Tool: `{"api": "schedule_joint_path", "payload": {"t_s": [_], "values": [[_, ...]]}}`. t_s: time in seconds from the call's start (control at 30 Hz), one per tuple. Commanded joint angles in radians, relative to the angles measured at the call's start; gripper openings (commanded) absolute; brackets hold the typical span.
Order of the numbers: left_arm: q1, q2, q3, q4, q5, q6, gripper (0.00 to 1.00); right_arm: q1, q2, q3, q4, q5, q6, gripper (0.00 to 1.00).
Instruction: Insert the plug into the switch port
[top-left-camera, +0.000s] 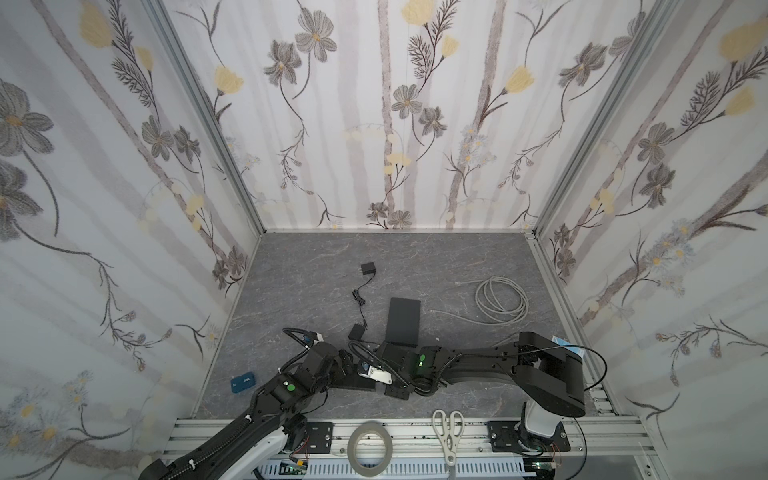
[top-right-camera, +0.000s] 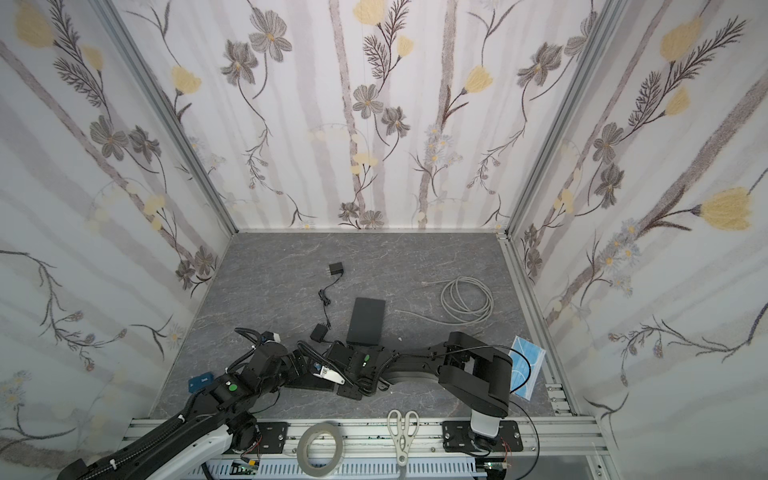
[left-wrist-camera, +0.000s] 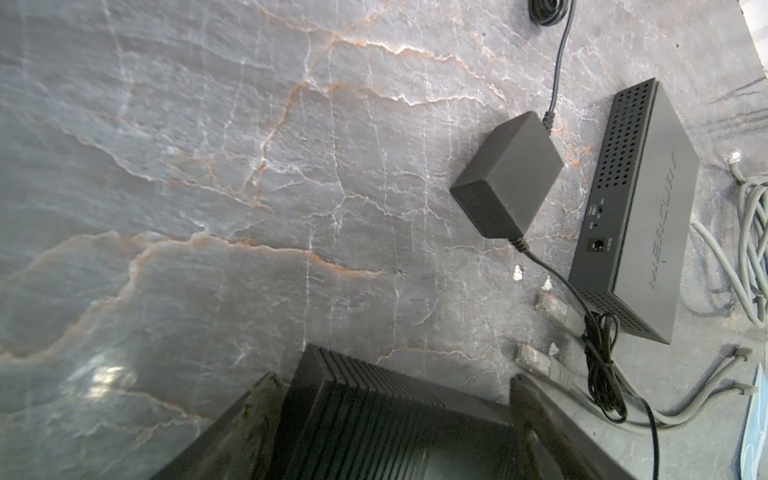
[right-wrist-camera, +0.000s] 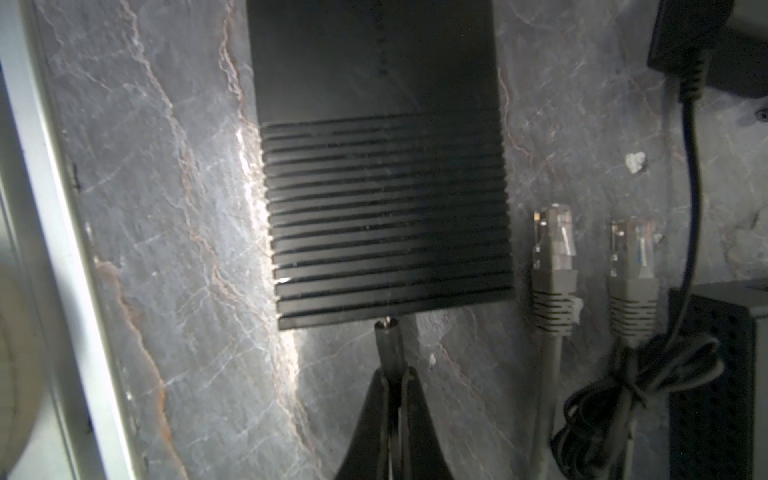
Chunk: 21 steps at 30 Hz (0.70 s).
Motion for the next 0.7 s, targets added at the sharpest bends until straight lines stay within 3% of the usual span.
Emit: {"api": "schedule_joint_path", "payload": {"t_s": [0.0,0.67], "values": [[0.001,0.003,0.007,0.018,0.001,0.002,0.87,0.001,0.008,0.017,0.050,-0.005,0.011,0.00],[0.001,0.022,0.006,0.074,0.048,0.007,0.85,0.003,0.044,0.063,0.088,-0.049,-0.005,0.00]]}}
